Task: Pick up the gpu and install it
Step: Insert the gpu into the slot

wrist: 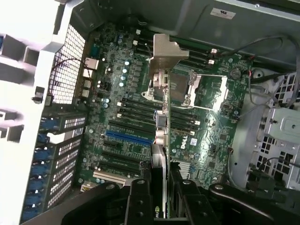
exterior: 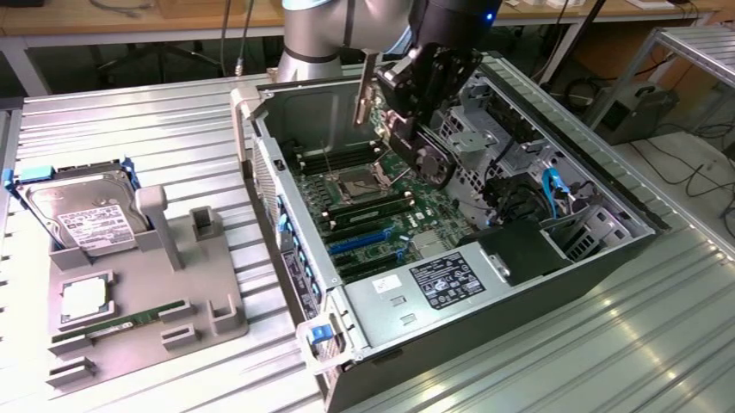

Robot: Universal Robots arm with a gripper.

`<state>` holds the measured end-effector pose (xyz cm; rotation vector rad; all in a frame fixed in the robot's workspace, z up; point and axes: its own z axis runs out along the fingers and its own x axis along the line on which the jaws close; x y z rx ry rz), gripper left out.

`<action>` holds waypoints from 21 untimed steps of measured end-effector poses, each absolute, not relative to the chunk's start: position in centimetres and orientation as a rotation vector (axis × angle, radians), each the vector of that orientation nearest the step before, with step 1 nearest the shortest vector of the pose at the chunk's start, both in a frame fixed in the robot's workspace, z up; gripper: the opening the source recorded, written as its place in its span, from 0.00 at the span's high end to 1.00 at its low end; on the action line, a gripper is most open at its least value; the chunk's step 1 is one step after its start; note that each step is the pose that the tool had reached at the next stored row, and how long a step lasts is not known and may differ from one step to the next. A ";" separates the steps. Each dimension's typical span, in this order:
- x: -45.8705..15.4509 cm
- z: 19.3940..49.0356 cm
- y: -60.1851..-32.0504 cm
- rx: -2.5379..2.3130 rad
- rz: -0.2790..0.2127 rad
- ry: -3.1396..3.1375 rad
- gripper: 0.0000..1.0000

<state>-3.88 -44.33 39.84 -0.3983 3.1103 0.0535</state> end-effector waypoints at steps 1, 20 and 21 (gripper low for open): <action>-3.9 39.8 -44.3 -0.423 0.053 3.105 0.74; -3.9 39.2 -44.3 -0.976 0.052 2.962 0.74; -3.9 39.1 -44.3 -1.022 0.053 2.947 0.74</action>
